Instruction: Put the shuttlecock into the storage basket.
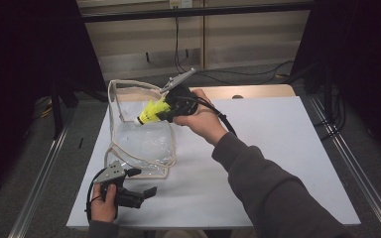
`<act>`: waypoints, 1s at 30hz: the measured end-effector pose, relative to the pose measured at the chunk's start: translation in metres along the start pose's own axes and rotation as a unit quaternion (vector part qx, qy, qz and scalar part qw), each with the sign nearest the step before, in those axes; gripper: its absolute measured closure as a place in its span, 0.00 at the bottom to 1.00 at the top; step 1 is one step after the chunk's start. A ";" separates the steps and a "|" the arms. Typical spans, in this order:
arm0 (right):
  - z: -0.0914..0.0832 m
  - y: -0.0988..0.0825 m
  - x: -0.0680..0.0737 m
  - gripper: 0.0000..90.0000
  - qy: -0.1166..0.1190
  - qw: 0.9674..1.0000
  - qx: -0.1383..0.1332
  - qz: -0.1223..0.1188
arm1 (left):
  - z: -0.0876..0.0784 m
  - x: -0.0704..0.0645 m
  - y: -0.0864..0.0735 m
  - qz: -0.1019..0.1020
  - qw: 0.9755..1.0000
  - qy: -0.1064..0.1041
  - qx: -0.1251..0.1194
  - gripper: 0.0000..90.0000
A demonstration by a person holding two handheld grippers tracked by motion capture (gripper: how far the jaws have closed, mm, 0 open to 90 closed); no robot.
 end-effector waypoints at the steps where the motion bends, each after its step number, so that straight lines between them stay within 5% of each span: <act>1: 0.001 -0.001 0.000 0.89 -0.002 1.000 0.004 -0.001 | 0.000 0.000 0.000 0.000 1.000 0.000 0.000 0.04; 30: 0.030 0.006 0.019 0.89 0.001 1.000 0.019 -0.012 | 0.001 -0.001 0.001 -0.004 1.000 -0.003 -0.004 0.04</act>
Point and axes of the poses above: each handheld gripper's, and its own axes: z roughly forward along the jaws, y roughly out of its top, x roughly to its left, the point moved 9 cm from there along z, roughly forward along the jaws, and after that the axes turned 2 degrees about z, right-handed, at the moved point
